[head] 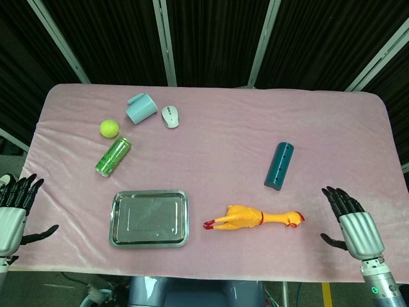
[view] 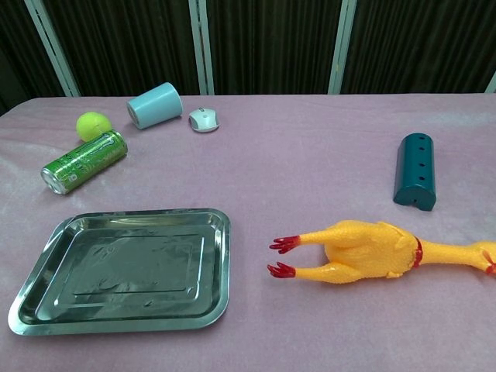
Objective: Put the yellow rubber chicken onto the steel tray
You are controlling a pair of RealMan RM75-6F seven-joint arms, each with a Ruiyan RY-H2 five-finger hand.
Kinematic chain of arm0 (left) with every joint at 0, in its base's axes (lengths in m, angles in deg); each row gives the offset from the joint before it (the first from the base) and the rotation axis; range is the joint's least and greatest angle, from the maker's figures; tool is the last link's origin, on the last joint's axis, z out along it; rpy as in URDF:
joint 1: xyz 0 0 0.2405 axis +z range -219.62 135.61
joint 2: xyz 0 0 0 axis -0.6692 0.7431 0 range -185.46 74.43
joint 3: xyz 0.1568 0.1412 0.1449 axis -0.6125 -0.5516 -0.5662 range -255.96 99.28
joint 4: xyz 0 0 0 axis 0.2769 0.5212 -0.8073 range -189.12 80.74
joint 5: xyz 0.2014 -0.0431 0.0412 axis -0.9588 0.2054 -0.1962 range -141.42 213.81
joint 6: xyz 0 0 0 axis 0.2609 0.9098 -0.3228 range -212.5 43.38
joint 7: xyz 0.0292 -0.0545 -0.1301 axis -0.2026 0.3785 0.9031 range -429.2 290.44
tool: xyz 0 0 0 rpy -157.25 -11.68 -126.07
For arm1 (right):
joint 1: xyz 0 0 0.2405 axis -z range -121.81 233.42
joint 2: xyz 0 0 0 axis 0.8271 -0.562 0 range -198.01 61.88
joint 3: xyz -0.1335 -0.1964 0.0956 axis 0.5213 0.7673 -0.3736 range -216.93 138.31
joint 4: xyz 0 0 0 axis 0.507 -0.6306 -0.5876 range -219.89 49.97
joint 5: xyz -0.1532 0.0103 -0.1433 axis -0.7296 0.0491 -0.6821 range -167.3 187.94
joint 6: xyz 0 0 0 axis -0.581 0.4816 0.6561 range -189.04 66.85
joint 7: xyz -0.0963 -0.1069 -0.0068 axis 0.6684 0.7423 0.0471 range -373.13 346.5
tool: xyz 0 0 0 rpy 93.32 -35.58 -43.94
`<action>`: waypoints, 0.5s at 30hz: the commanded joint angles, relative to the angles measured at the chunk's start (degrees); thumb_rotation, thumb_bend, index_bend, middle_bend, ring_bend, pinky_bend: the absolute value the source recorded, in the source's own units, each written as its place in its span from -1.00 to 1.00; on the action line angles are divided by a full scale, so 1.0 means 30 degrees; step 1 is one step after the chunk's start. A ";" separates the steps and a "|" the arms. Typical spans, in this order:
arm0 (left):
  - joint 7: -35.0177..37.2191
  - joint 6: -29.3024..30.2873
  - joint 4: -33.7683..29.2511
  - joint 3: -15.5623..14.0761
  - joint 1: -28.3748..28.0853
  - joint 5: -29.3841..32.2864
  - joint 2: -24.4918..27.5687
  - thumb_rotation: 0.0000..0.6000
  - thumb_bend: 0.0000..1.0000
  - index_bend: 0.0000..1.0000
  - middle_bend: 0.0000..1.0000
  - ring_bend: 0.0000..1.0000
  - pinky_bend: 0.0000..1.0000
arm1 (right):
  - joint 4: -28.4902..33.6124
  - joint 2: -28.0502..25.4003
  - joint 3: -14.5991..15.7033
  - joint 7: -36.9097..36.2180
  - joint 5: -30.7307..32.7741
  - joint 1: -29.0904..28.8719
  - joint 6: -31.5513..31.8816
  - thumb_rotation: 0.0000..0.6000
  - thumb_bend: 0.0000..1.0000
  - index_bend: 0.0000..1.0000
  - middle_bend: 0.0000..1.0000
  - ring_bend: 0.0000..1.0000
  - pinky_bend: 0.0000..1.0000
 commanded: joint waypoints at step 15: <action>0.0157 -0.0176 -0.0555 0.0068 -0.0226 -0.0191 0.0594 1.00 -1.00 -1.00 -1.00 -1.00 -1.00 | -0.0454 0.1687 0.0903 0.0840 -0.0237 -0.2500 -0.4841 1.00 -0.74 -0.67 -0.63 -0.67 -0.46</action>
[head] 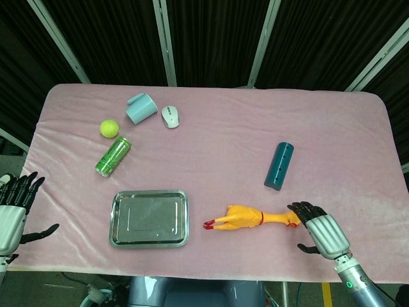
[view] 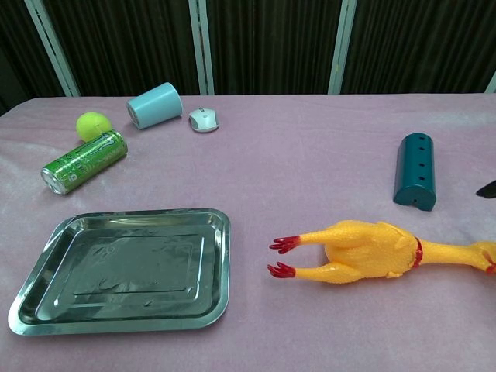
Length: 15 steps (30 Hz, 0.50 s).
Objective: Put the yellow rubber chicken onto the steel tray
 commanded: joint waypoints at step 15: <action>0.0253 -0.0739 0.0143 0.0275 -0.0535 0.0376 -0.0009 1.00 -1.00 -1.00 -1.00 -1.00 -1.00 | -0.0399 0.1415 -0.1145 0.0875 0.2313 -0.2619 -0.3686 1.00 -0.54 -0.51 -0.51 -0.56 -0.36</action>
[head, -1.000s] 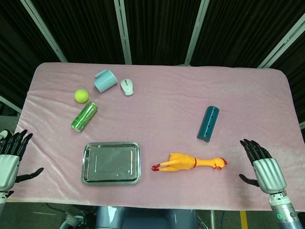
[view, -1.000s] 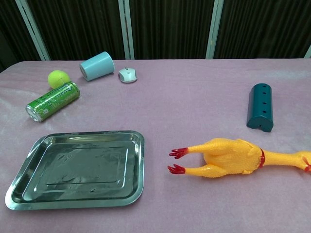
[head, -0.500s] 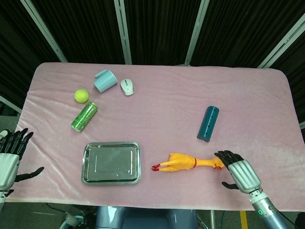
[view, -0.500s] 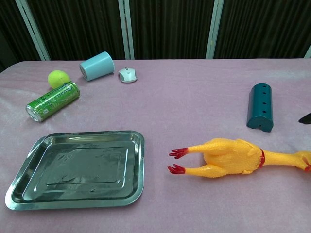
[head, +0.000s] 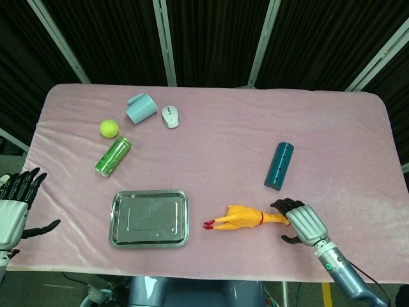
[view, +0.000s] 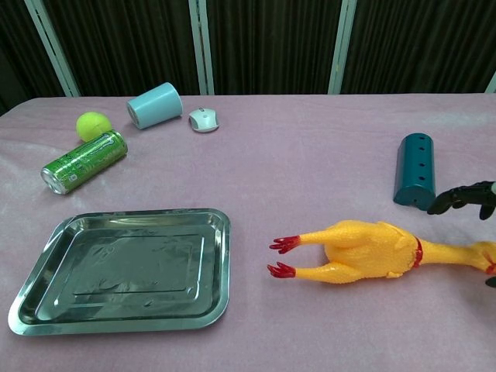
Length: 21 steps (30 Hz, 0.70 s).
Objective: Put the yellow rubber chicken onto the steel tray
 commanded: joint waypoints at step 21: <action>0.0858 -0.0630 0.1011 -0.0128 -0.0144 0.0588 -0.0318 1.00 -1.00 -1.00 -1.00 -1.00 -1.00 | -0.1654 0.2199 -0.0470 0.0787 0.2304 -0.1539 -0.1797 1.00 -0.45 -0.28 -0.36 -0.40 -0.18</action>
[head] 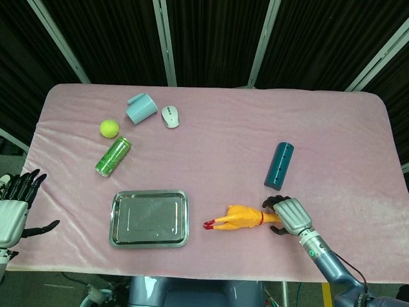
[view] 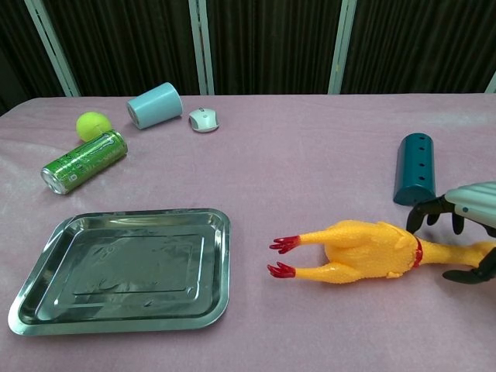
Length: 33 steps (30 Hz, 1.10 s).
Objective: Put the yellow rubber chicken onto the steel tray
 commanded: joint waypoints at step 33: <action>0.0512 -0.0387 0.0345 -0.0142 -0.0346 -0.0209 -0.0133 1.00 -1.00 -1.00 -1.00 -1.00 -1.00 | -0.1337 -0.0338 0.1120 -0.5745 -0.2410 -0.0719 0.1203 1.00 0.67 0.65 0.33 0.35 0.69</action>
